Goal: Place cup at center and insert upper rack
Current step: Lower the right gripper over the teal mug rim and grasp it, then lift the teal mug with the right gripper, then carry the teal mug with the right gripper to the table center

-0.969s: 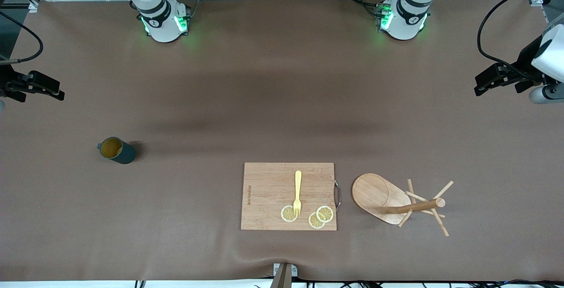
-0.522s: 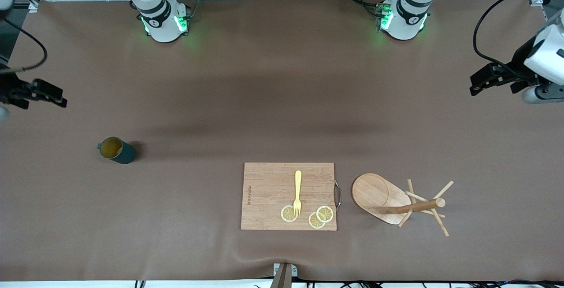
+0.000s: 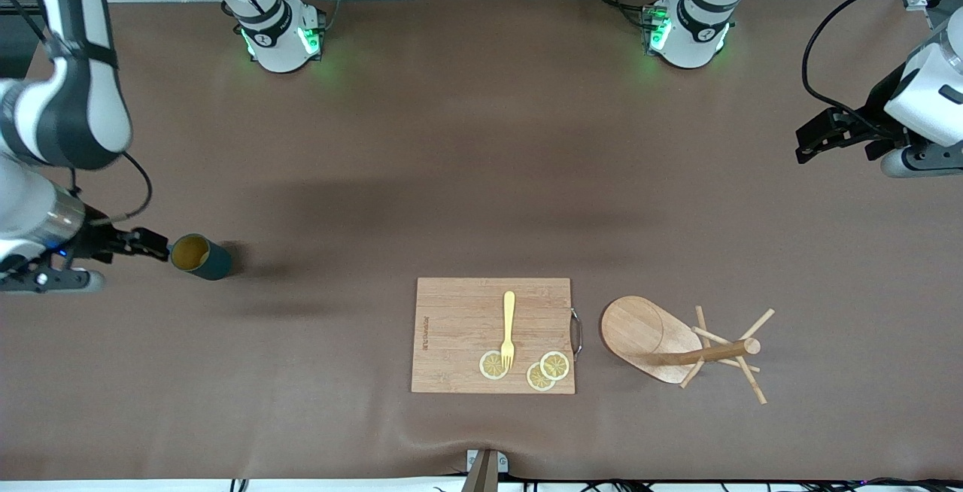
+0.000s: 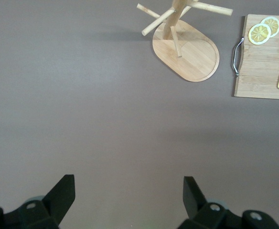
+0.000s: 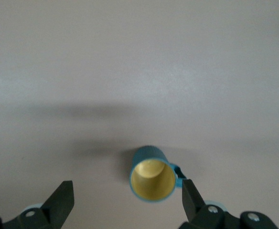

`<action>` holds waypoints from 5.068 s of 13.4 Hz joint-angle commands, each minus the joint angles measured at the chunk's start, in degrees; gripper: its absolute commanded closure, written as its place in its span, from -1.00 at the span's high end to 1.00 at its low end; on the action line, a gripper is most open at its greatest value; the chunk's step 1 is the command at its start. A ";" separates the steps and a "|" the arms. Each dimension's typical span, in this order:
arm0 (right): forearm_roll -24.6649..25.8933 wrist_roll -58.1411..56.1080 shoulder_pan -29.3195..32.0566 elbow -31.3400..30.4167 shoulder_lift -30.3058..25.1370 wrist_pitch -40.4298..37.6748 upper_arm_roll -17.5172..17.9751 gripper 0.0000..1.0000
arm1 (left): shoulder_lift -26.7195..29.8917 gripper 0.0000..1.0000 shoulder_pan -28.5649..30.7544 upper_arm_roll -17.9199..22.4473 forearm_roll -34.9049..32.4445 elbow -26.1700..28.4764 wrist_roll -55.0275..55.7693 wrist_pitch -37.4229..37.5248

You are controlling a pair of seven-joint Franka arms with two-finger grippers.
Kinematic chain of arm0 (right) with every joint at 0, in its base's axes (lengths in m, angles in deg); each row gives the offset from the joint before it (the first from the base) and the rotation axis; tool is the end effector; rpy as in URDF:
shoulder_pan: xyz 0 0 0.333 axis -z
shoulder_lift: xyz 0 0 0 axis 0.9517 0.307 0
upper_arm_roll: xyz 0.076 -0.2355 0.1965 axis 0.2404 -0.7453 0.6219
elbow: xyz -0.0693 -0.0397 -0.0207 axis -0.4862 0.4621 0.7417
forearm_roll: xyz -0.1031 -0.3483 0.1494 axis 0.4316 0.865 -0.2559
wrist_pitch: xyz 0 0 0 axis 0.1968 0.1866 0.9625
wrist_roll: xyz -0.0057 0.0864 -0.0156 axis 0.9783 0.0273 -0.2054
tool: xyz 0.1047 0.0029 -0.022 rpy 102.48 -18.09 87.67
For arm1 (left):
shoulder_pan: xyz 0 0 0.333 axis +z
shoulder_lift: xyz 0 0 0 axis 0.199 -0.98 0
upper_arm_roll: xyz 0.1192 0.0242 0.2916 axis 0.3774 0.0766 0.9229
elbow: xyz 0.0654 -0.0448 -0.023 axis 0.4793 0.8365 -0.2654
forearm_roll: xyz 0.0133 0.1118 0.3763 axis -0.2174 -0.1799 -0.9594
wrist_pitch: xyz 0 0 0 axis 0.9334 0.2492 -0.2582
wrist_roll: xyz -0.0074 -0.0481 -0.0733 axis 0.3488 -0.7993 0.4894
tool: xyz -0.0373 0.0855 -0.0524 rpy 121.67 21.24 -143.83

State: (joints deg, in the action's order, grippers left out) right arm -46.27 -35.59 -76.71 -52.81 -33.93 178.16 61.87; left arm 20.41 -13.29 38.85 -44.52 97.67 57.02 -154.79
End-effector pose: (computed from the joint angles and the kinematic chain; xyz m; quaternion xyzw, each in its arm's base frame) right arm 0.6455 -0.0445 0.4137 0.9995 0.0161 0.0184 0.0183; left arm 0.5610 -0.0614 0.6288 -0.9998 -0.0198 0.0018 0.0069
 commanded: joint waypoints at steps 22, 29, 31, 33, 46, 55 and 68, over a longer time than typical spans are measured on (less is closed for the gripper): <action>-3.61 -0.01 -0.16 -4.36 12.01 2.61 -0.33 0.21 | 0.39 1.00 0.31 -0.28 -0.73 -0.32 -0.62 0.23; -3.52 -8.98 0.63 -4.18 12.01 2.79 -0.33 -1.00 | 0.39 1.00 0.58 -0.10 -0.65 -0.41 -1.06 0.32; -3.52 -8.89 0.63 -4.10 12.01 2.87 -0.33 -1.00 | 0.39 1.00 0.58 -0.10 -0.56 -0.41 -0.97 0.32; -3.61 -8.72 0.46 -3.66 11.75 2.79 -0.33 -1.00 | 0.30 1.00 0.58 -0.10 -0.56 -0.41 -0.97 0.32; -6.94 21.21 -22.37 -2.25 5.42 -2.05 0.19 -1.00 | 0.74 1.00 0.75 0.34 -0.65 -0.32 -0.80 0.49; -8.97 53.05 -39.52 -1.55 5.94 -0.30 4.85 -1.00 | 0.13 1.00 0.84 0.34 -0.73 -0.06 -0.01 0.49; -8.97 80.31 -55.17 3.02 14.28 7.27 5.91 -1.00 | -0.84 1.00 0.23 0.07 -1.17 0.12 0.35 1.11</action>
State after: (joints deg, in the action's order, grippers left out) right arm -54.45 42.70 -130.78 -52.78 -22.47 185.52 68.32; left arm 19.61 -12.97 39.28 -44.52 98.27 57.03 -154.25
